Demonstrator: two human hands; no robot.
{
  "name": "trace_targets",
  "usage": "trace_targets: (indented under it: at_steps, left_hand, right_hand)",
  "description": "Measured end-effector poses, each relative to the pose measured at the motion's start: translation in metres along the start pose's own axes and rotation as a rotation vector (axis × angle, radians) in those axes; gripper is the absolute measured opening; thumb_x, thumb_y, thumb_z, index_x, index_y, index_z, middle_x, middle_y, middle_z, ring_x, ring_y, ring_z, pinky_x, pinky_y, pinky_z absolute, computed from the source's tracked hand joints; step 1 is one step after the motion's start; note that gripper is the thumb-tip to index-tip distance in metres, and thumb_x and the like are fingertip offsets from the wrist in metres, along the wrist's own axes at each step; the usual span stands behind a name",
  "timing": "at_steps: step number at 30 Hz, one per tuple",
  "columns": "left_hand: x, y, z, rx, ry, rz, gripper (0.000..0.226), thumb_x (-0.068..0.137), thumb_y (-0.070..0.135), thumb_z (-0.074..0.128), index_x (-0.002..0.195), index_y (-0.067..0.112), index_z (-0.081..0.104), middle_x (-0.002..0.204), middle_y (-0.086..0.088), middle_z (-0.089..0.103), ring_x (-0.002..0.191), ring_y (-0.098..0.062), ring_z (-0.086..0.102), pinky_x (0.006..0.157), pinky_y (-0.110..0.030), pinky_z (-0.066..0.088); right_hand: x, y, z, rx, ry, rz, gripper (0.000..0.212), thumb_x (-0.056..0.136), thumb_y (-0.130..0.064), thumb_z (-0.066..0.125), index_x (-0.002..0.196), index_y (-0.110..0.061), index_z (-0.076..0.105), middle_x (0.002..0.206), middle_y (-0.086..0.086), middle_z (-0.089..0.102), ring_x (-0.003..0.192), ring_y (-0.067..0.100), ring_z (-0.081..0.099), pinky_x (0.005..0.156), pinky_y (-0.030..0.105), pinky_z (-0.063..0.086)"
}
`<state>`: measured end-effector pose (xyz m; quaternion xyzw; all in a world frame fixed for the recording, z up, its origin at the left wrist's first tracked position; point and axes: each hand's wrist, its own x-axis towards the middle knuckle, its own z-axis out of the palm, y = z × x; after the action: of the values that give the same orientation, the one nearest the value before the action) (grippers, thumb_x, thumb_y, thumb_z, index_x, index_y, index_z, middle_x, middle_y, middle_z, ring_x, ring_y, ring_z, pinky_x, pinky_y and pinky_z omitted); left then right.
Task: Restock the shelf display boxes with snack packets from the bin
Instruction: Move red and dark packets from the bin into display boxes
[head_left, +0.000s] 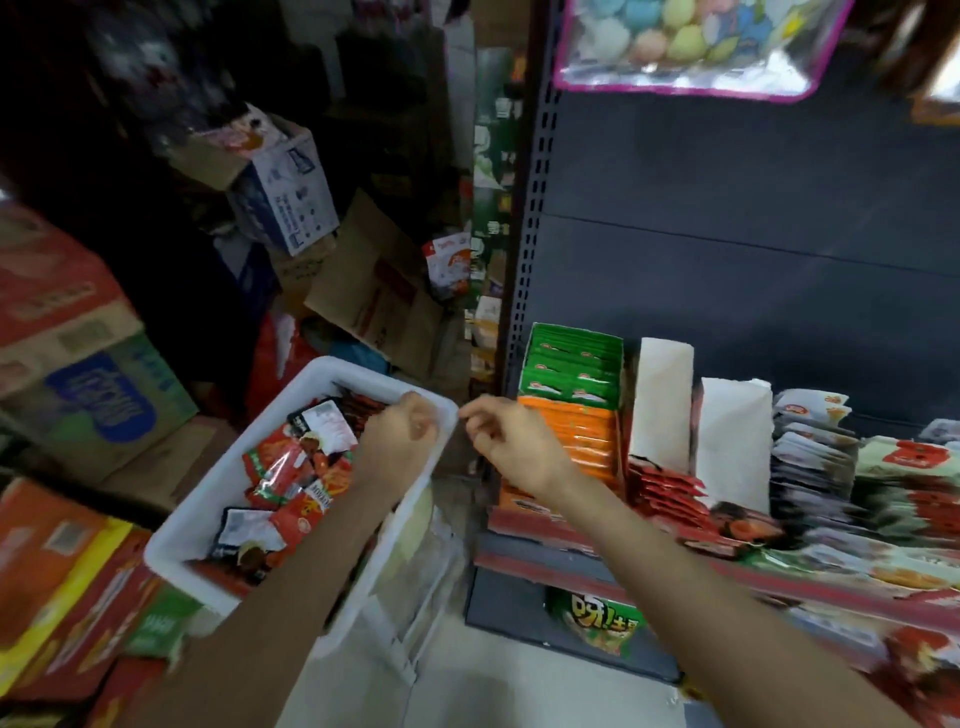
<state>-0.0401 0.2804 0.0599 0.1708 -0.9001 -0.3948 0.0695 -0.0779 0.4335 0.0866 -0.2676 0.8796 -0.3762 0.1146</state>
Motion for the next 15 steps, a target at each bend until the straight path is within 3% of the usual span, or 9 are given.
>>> trace_targets:
  at_steps: [5, 7, 10, 15]
  left_hand:
    - [-0.003, -0.114, -0.053, 0.343, -0.054, -0.063, 0.033, 0.089, 0.028, 0.04, 0.105, 0.009, 0.061, 0.1, -0.011, 0.065, 0.096, -0.031, 0.062, 0.08, -0.037, 0.049]
    - [-0.003, -0.155, -0.07, 0.451, -0.116, -0.131, 0.029, 0.092, 0.026, 0.046, 0.114, 0.011, 0.057, 0.106, -0.013, 0.064, 0.099, -0.032, 0.061, 0.079, -0.039, 0.05]
    - [-0.001, -0.203, -0.091, 0.539, -0.202, -0.138, 0.037, 0.093, 0.025, 0.05, 0.126, 0.006, 0.05, 0.117, -0.018, 0.06, 0.106, -0.033, 0.057, 0.085, -0.041, 0.049]
    - [0.023, -0.246, -0.107, 0.664, -0.191, 0.065, 0.044, 0.087, 0.004, 0.052, 0.13, -0.004, 0.046, 0.13, -0.022, 0.05, 0.12, -0.037, 0.046, 0.101, -0.041, 0.038]
  right_hand:
    - [0.045, -0.031, 0.106, -0.078, -0.203, 0.093, 0.037, 0.088, -0.008, 0.053, 0.125, -0.006, 0.054, 0.121, 0.016, 0.058, 0.115, 0.029, 0.055, 0.097, 0.03, 0.042]
    - [0.061, -0.036, 0.151, -0.131, -0.304, 0.145, 0.043, 0.09, -0.014, 0.053, 0.131, -0.006, 0.048, 0.127, 0.019, 0.055, 0.118, 0.032, 0.053, 0.098, 0.036, 0.043]
    - [0.076, -0.035, 0.206, -0.266, -0.391, 0.217, 0.053, 0.092, -0.02, 0.052, 0.14, -0.008, 0.036, 0.14, 0.017, 0.045, 0.127, 0.029, 0.045, 0.099, 0.032, 0.04]
    - [0.093, -0.031, 0.252, -0.455, -0.462, 0.271, 0.082, 0.09, 0.003, 0.048, 0.151, -0.028, 0.002, 0.159, -0.001, -0.008, 0.146, 0.021, -0.005, 0.115, 0.041, 0.026]
